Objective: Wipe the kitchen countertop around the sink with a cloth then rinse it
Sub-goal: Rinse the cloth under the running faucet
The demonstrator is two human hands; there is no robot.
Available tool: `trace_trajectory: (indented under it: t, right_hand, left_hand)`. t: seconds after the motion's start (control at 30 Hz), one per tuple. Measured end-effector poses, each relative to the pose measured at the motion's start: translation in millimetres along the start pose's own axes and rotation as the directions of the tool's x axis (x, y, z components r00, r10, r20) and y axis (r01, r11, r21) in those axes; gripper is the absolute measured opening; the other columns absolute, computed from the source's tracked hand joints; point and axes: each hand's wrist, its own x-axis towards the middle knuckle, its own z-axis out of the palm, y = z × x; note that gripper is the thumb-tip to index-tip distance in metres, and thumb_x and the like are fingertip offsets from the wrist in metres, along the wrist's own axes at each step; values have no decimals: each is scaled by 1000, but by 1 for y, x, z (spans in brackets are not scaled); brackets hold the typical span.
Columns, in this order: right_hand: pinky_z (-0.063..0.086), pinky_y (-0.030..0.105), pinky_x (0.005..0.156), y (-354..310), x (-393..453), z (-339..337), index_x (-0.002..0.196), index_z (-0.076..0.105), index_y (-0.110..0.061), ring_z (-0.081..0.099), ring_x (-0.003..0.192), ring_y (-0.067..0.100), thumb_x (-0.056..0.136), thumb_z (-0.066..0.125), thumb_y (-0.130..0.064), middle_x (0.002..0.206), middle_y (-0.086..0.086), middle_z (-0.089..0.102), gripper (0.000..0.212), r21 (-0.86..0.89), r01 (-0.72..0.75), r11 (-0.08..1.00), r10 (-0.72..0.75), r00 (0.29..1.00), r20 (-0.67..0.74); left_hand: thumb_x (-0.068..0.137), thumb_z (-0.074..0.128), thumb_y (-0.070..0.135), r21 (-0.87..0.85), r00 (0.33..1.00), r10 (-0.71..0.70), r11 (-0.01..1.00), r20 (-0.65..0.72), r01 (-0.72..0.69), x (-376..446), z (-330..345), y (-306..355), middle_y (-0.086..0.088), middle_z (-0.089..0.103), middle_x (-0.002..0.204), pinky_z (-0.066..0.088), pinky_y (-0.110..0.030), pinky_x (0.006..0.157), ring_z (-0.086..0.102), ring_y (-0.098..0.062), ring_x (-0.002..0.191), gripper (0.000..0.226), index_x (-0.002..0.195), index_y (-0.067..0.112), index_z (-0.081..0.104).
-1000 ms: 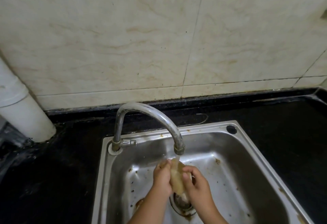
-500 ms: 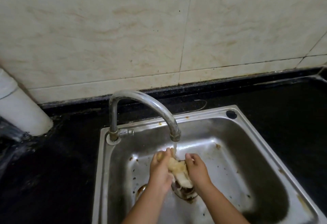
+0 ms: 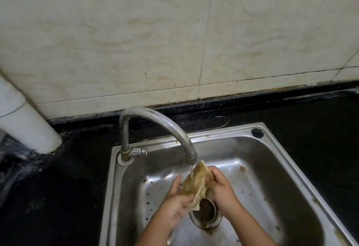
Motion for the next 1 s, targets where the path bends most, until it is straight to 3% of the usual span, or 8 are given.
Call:
trace_trajectory:
  t: [0.23, 0.43, 0.53, 0.63, 0.73, 0.87, 0.93, 1.0]
  right_hand:
    - [43, 7, 58, -5, 5, -15, 81, 54, -18, 55, 65, 0, 93, 40, 6, 76, -3, 59, 31, -318, 121, 940, -105, 992, 67]
    - [42, 5, 62, 5, 6, -18, 107, 41, -28, 59, 71, -3, 93, 44, -1, 85, -11, 59, 31, -533, 145, 833, -95, 988, 120]
    - [42, 9, 64, 14, 1, -5, 93, 45, -35, 56, 66, 1, 93, 41, -1, 76, -8, 57, 34, -495, 100, 863, -77, 995, 67]
    - [42, 20, 65, 20, -9, 12, 78, 49, -52, 55, 61, 2, 83, 39, -29, 64, -8, 61, 26, -521, 146, 841, -157, 987, 24]
    - [34, 11, 55, 22, -17, 18, 78, 38, -69, 54, 64, 0, 76, 30, -40, 57, -6, 53, 30, -563, 261, 784, -282, 958, 52]
    - [38, 21, 67, 27, -9, 11, 89, 43, -37, 50, 75, 9, 77, 19, -46, 83, -5, 52, 29, -767, 210, 607, -161, 977, 140]
    - [37, 24, 65, 31, 2, 5, 79, 36, -27, 48, 75, 12, 85, 29, -37, 82, -5, 50, 14, -786, 125, 605, -127, 990, 60]
    - [33, 21, 57, 34, 10, 2, 70, 30, -25, 43, 65, 8, 95, 35, -19, 73, -7, 45, 26, -777, 80, 625, -127, 992, 0]
  left_hand:
    - [80, 45, -22, -6, 987, 139, 990, -77, -140, 4, 5, 3, -6, 71, 68, 49, -35, 66, 60, -29, 77, 31, 96, 2, 57]
    - [94, 41, 3, -208, 975, 160, 959, -154, -191, 7, 10, 0, -10, 65, 85, 53, -34, 56, 61, -26, 74, 15, 93, 14, 50]
    - [95, 41, 9, -178, 951, 179, 957, -254, -228, 17, 14, -4, -15, 58, 84, 49, -34, 62, 57, -27, 73, 9, 90, 12, 47]
    - [94, 45, 26, -114, 964, 141, 979, -225, -170, 22, 21, -3, -11, 53, 64, 45, -29, 58, 55, -22, 60, 25, 78, 8, 50]
    - [95, 41, 33, 3, 971, 130, 991, -202, -132, 24, 31, 0, -4, 48, 60, 39, -27, 56, 48, -17, 58, 33, 72, 10, 50]
    - [97, 36, 35, 14, 976, 58, 998, -210, -57, 20, 37, -3, -11, 55, 62, 46, -31, 64, 54, -24, 64, 44, 69, 6, 53]
    - [96, 38, 34, 24, 982, 54, 998, -180, -51, 18, 35, -8, -17, 63, 69, 49, -41, 79, 61, -31, 74, 43, 74, 3, 59]
    - [95, 41, 35, 53, 983, 71, 997, -168, -63, 16, 32, -10, -18, 65, 75, 49, -42, 82, 62, -31, 77, 42, 77, 3, 61]
